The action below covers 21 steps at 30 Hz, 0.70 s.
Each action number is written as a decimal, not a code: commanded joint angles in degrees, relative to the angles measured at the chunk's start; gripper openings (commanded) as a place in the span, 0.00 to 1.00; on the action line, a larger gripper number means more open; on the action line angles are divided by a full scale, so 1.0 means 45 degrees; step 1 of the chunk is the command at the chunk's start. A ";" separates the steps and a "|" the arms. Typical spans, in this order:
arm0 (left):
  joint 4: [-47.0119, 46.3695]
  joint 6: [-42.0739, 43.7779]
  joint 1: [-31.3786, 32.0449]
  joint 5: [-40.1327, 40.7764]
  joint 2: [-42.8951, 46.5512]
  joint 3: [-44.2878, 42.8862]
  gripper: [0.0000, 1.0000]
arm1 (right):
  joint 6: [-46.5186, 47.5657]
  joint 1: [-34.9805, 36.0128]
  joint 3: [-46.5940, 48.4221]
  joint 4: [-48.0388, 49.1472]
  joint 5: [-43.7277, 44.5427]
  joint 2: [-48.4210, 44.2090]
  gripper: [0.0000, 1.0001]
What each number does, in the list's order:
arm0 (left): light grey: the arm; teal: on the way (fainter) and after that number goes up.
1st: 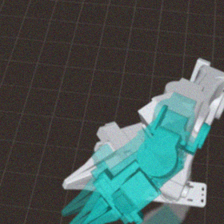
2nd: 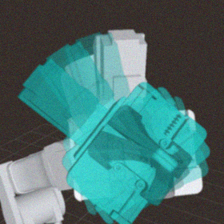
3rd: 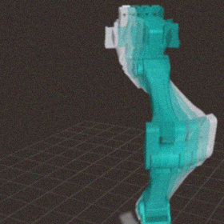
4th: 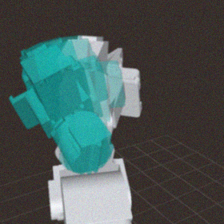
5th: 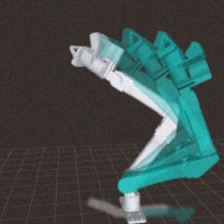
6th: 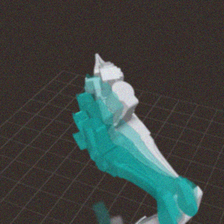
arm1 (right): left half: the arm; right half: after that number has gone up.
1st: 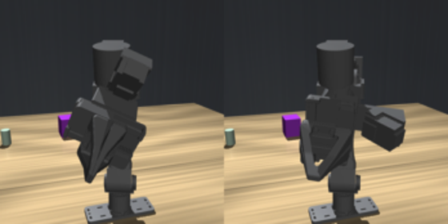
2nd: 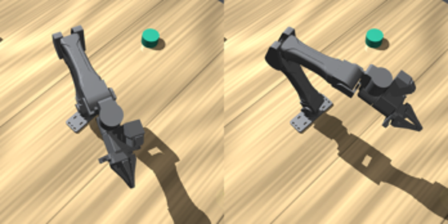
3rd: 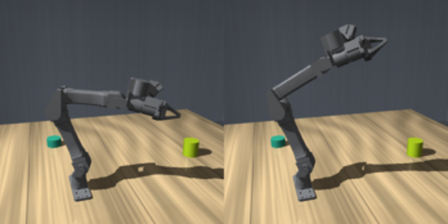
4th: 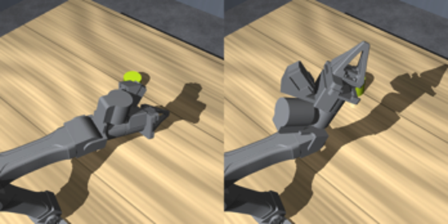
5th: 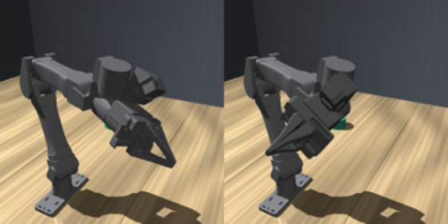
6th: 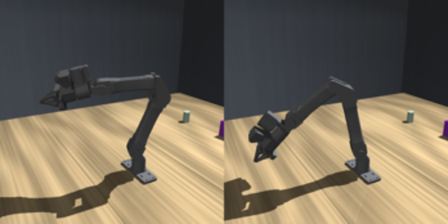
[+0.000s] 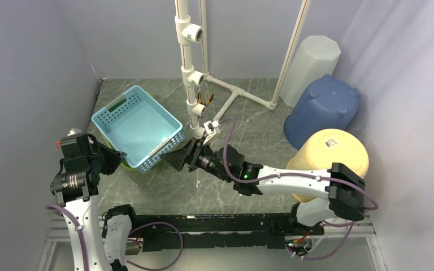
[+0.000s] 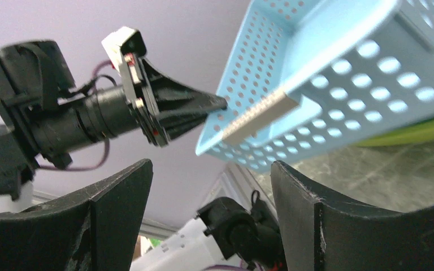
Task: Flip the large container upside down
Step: Pick up the container from the container, then turn the container upside down at the center of the board.
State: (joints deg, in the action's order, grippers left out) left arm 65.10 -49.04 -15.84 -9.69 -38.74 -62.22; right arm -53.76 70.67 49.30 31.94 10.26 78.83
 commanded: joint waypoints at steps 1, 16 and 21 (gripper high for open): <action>-0.0106 -0.0680 0.0075 -0.0389 0.0824 0.0122 0.03 | -0.0566 0.0003 0.1167 0.2274 -0.0025 0.0819 0.78; -0.0173 -0.0677 0.0095 -0.0442 0.1090 -0.0080 0.03 | -0.2706 -0.0553 0.2479 0.2522 -0.0775 0.2994 0.70; -0.0321 -0.0738 0.0094 -0.0457 0.1061 -0.0023 0.03 | -0.2721 -0.0646 0.2363 0.2622 -0.0604 0.2903 0.71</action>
State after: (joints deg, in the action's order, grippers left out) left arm 67.53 -51.64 -15.42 -10.26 -33.95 -60.99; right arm -65.06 68.20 58.26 38.89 7.11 92.29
